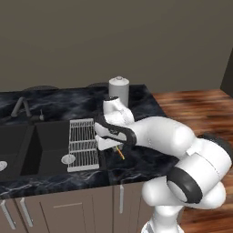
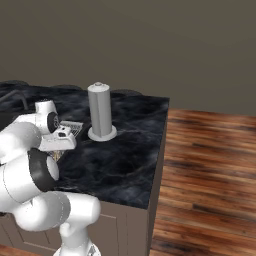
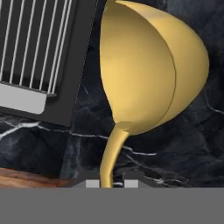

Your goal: Organize the utensils by type. Pick up the wooden spoons from the counter and place them in the open cabinet. Then pick up the metallic utensils from the counter and place them in the open drawer.

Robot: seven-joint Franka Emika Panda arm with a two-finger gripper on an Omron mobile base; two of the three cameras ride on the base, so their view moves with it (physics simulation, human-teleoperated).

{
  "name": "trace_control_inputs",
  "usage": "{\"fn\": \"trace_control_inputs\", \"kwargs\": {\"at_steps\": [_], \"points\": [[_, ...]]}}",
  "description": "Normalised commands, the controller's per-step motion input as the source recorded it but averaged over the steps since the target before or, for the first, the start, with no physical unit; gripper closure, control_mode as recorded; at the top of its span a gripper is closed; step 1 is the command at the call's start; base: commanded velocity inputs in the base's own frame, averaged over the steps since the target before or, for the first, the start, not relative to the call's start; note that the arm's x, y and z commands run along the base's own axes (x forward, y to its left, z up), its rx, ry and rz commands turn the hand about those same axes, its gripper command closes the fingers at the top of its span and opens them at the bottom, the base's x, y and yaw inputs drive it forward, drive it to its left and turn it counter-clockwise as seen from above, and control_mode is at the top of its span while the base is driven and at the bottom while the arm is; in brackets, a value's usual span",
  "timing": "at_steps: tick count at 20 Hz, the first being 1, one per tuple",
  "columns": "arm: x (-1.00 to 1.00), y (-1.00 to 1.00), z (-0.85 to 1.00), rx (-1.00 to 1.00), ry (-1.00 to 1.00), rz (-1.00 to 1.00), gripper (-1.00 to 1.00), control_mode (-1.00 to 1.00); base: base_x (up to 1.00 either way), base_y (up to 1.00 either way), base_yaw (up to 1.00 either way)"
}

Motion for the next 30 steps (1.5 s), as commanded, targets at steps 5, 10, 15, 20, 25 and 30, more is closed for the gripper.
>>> {"fn": "trace_control_inputs", "kwargs": {"at_steps": [5, 10, 15, 20, 25, 30], "points": [[0.06, -0.25, 0.84, 0.02, -0.10, 0.09, 1.00, -1.00, 0.00, 0.00, 0.00], [0.04, -0.15, 0.60, 0.07, -0.12, 0.07, 1.00, -1.00, 0.00, 0.00, 0.00], [0.00, -0.26, 0.62, 0.10, -0.07, 0.06, 1.00, -1.00, 0.00, 0.00, 0.00], [0.00, -0.37, 0.67, 0.04, 0.00, 0.09, 1.00, -1.00, 0.00, 0.00, 0.00], [-0.15, -0.32, 0.52, 0.00, -0.01, 0.08, 1.00, -1.00, 0.00, 0.00, 0.00], [-0.56, -0.42, 0.22, 0.00, -0.13, 0.00, 1.00, -1.00, 0.00, 0.00, 0.00]]}}
